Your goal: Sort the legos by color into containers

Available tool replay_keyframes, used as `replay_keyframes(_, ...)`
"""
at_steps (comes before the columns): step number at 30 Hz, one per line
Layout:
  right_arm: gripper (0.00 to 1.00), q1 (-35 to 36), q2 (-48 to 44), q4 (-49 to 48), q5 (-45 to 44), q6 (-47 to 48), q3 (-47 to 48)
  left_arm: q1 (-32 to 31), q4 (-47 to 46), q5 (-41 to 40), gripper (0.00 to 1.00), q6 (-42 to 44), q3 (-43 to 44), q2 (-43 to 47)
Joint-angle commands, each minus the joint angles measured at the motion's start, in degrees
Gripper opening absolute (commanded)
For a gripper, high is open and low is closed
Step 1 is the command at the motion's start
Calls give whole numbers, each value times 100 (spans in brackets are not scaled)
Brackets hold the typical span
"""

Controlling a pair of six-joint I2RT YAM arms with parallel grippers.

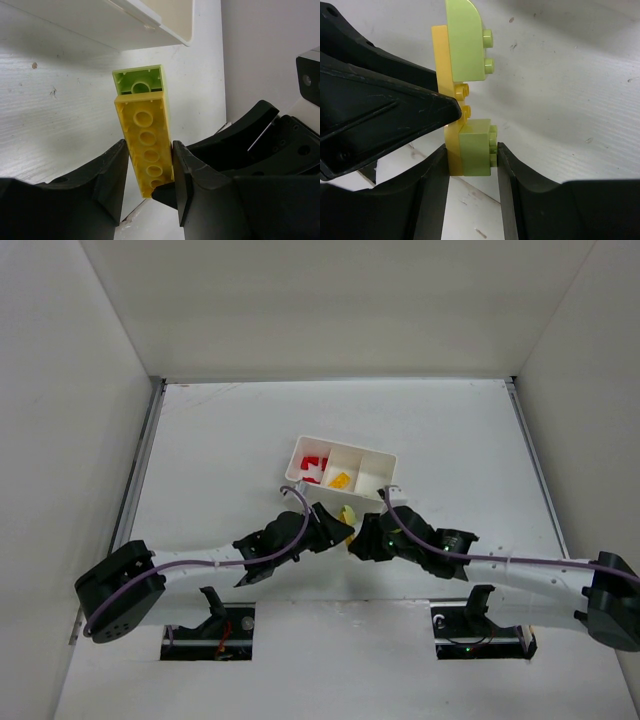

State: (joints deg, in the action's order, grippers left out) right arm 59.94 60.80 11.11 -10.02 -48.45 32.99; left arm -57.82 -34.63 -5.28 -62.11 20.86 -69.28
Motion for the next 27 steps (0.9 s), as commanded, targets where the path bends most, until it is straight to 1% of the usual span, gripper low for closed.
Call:
replay_keyframes(1,32,-31,38,-452,79,-68,234,-84,-298,-201,24,-29,190,11)
replay_keyframes(3,32,-31,81,-531,175,-95,234,-128,-342,-254,22,-47,173,19)
replay_keyframes(6,32,-22,143,-671,255,-174,225,-207,-448,-298,22,-109,164,2)
replay_keyframes(9,32,-22,134,-768,299,-244,199,-277,-457,-377,26,-135,146,-25)
replay_keyframes(13,32,-22,56,-760,273,-262,172,-286,-457,-421,26,-135,111,19)
replay_keyframes(17,32,-22,-24,-795,299,-323,129,-304,-448,-448,30,-135,129,11)
replay_keyframes(19,32,-31,-50,-804,299,-358,111,-330,-457,-448,30,-144,146,-33)
replay_keyframes(22,33,-40,-85,-795,308,-394,84,-365,-544,-448,19,-109,138,-7)
replay_keyframes(23,35,-40,-103,-778,308,-402,76,-374,-605,-448,14,-100,120,45)
replay_keyframes(24,39,-40,-120,-769,308,-402,67,-374,-658,-448,12,-100,85,107)
replay_keyframes(27,55,-66,-278,-734,308,-350,23,-322,-677,-413,10,-82,23,361)
